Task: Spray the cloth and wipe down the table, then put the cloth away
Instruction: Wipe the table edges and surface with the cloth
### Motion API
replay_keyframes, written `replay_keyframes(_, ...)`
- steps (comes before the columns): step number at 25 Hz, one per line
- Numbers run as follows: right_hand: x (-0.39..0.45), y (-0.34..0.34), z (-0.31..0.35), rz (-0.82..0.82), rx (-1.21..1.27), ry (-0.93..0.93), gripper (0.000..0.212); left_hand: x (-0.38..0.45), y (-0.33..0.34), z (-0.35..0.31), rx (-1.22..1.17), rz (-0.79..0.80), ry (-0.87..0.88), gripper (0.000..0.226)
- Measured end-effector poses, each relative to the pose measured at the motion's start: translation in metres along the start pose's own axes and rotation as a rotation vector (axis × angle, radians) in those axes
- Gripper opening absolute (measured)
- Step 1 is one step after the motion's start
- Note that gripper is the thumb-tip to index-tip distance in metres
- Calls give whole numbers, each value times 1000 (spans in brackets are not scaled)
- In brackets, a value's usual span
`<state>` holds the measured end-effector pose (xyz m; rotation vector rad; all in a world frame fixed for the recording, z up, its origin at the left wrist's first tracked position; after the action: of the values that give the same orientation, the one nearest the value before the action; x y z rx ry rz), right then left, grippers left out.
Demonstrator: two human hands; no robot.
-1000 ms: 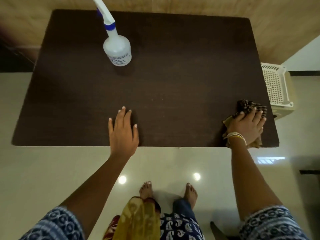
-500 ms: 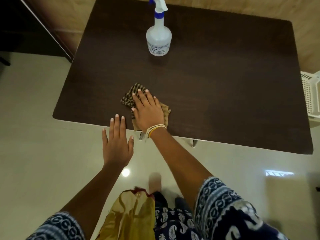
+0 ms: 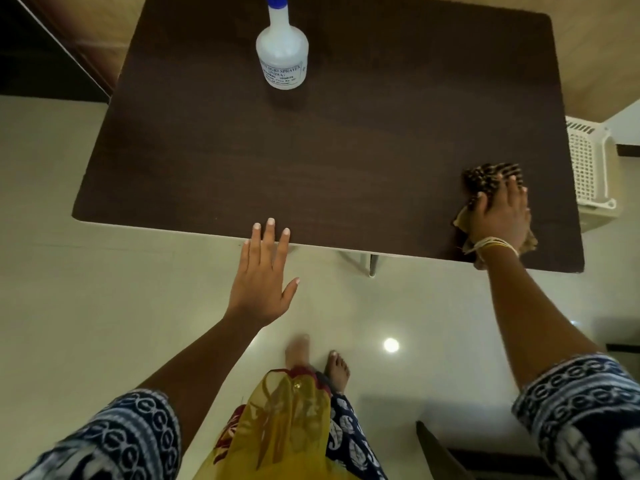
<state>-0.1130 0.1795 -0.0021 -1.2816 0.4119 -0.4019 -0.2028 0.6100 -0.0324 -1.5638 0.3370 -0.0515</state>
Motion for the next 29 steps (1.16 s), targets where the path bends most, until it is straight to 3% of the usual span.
replay_keyframes(5, -14, -20, -92, -22, -2, 159, 58, 0, 9, -3, 51, 58, -50, 108)
replay_keyframes(9, -24, -22, -96, -80, 39, 283, 57, 1, 5, -8, 55, 76, -51, 106)
replay_keyframes(12, -39, -13, -65, -82, 46, 309, 58, -2, 0, -6, 21, 38, -3, 92)
replay_keyframes(17, -70, 20, 47, -81, 66, 204, 59, -28, 2, 53, 6, -15, -21, 82)
replay_keyframes(24, -161, 84, 286, -62, 105, 13, 59, -67, 0, 229, -7, 21, -172, 79)
replay_keyframes(29, -244, 139, 469, 35, 110, -232, 58, -79, -2, 312, -132, 48, -19, 73)
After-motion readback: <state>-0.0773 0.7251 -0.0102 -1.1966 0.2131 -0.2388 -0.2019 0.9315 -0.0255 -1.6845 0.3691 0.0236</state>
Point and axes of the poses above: each hand's wrist, its own x-axis towards the middle knuckle, its own y-axis out of the palm, z = x × y, the point moved 9 cm from there along x, towards the middle knuckle, and after that the axes turned 1 degree about y, right-handed, at the moved point
